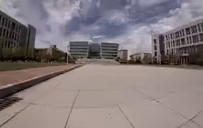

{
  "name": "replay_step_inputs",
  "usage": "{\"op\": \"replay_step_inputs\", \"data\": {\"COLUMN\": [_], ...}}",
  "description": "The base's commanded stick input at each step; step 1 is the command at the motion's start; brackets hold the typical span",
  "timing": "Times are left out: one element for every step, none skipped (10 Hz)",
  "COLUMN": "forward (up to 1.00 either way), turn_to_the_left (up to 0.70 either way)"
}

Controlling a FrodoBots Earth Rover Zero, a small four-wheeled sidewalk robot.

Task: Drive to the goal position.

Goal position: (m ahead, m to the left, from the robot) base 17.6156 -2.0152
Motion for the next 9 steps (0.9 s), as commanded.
{"op": "replay_step_inputs", "data": {"forward": [1.00, 1.00, 1.00, 1.00, 1.00, 1.00, 1.00, 1.00, 1.00], "turn_to_the_left": [0.40, 0.40, 0.40, 0.40, 0.40, 0.40, 0.40, 0.40, 0.25]}}
